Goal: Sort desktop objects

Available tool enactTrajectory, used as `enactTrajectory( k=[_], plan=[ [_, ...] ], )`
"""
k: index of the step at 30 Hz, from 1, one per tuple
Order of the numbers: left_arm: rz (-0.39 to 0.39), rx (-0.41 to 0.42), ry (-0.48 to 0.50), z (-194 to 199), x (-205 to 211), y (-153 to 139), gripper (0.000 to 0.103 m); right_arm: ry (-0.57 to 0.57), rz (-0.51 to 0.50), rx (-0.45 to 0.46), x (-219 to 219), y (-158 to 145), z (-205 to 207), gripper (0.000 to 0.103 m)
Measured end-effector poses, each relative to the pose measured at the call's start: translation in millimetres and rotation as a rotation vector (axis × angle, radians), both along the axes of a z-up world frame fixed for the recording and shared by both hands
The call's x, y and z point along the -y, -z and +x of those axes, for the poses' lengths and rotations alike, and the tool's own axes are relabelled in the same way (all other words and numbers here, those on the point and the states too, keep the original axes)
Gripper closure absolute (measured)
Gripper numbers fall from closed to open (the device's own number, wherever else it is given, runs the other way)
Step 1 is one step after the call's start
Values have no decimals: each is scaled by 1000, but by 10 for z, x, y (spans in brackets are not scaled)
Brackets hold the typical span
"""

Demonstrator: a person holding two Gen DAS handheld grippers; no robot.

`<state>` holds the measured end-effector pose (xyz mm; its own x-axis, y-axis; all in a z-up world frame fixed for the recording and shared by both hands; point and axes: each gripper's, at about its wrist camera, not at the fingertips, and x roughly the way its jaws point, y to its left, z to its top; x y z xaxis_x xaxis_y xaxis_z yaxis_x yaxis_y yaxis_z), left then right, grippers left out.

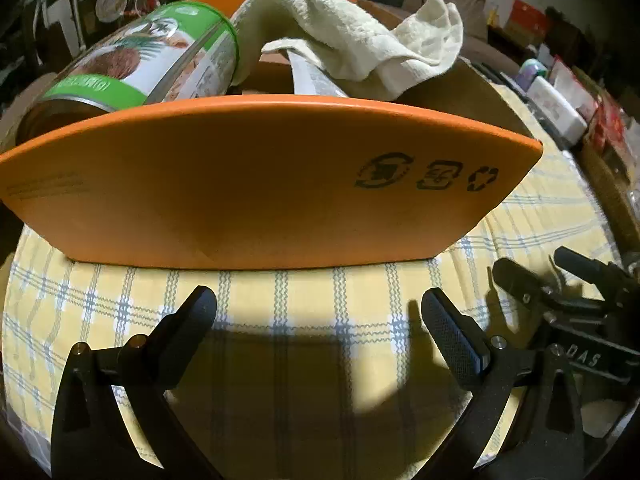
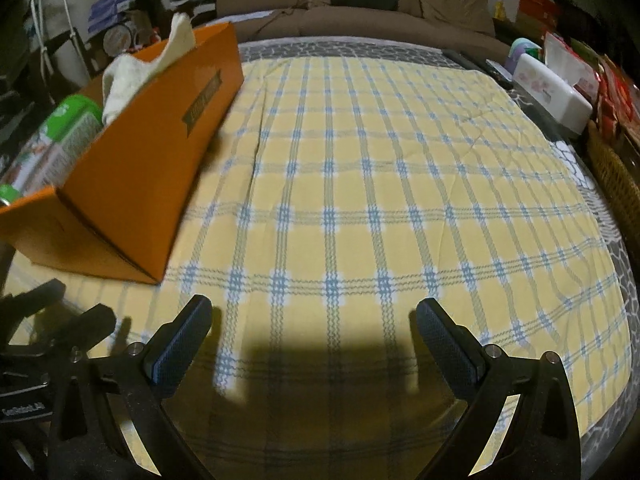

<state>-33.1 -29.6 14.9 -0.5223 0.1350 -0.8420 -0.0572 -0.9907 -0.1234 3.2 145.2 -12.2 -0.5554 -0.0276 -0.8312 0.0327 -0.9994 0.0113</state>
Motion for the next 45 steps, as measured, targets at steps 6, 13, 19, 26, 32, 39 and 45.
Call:
enactTrajectory(
  k=[6, 13, 19, 26, 32, 39, 45],
  plan=[
    [-50, -21, -12, -10, -53, 40, 0, -7, 32, 6, 55, 92, 5, 0],
    [-85, -42, -44, 19, -88, 65, 0, 0, 30, -28, 54, 115, 20, 0],
    [-97, -48, -54, -4, -127, 89, 0, 0, 29, -47, 59, 117, 46, 0],
    [-99, -57, -56, 3, -163, 109, 0, 0, 28, -46, 61, 117, 47, 0],
    [-99, -58, -56, 11, -169, 107, 0, 0, 25, -46, 60, 116, 44, 0],
    [-98, -58, -56, 1, -169, 114, 0, 0, 24, -46, 56, 116, 40, 0],
    [-98, -57, -56, -3, -173, 124, 0, 0, 25, -46, 56, 116, 40, 0]
  ],
)
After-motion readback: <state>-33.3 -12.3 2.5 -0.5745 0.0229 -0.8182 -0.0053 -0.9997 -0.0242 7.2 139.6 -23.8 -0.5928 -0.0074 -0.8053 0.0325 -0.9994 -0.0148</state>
